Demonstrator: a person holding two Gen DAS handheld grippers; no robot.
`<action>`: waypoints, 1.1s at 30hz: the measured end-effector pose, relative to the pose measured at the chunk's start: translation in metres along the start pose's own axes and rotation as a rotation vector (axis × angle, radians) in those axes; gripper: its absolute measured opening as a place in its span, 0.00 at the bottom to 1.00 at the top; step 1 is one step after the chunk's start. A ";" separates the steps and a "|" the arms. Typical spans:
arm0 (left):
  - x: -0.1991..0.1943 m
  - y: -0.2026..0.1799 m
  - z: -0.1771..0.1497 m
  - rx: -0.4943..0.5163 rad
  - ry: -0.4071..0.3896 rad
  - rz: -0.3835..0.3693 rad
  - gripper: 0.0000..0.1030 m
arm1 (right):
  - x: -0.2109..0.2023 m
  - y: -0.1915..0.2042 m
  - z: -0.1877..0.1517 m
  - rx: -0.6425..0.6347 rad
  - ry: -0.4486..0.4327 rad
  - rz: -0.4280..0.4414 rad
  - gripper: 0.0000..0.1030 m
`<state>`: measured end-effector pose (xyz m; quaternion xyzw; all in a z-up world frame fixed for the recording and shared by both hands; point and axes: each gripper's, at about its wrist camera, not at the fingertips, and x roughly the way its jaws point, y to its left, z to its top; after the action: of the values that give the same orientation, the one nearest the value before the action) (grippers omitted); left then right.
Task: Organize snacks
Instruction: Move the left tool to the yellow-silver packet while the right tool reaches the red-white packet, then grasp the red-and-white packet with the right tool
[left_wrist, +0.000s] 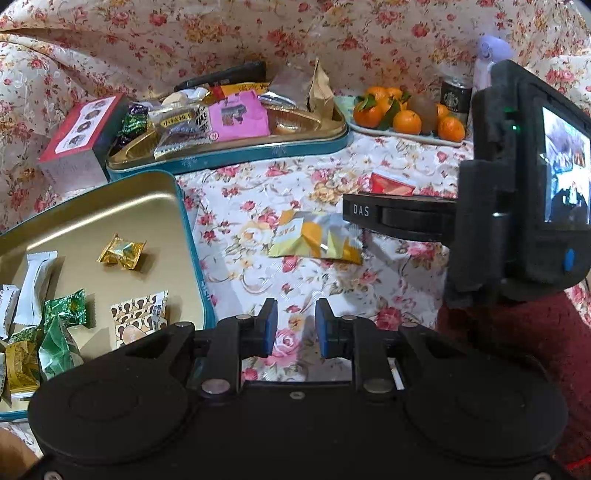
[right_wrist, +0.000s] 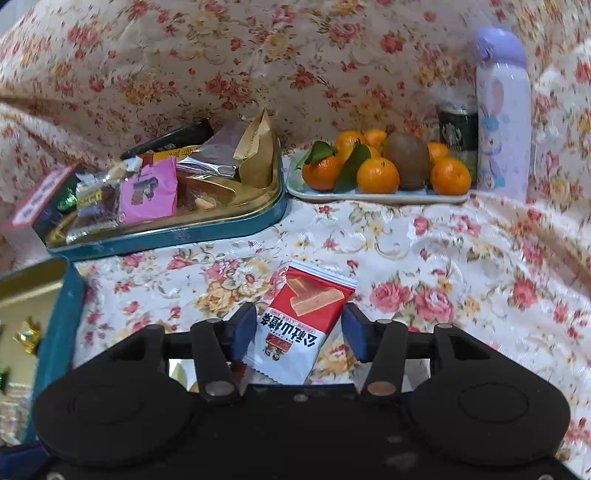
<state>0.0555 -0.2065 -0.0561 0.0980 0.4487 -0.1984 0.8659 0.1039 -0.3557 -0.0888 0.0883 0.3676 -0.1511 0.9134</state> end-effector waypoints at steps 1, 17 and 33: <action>0.001 0.000 0.000 0.001 0.003 0.000 0.29 | -0.001 0.000 -0.001 -0.013 -0.005 -0.009 0.50; 0.008 -0.001 0.002 -0.025 0.062 -0.026 0.29 | -0.008 -0.031 -0.005 0.058 -0.039 -0.015 0.53; 0.014 0.001 0.006 -0.042 0.108 -0.022 0.29 | 0.005 -0.020 -0.007 -0.105 -0.080 -0.016 0.40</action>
<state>0.0678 -0.2118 -0.0643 0.0853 0.4997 -0.1928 0.8402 0.0965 -0.3737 -0.0985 0.0313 0.3389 -0.1422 0.9295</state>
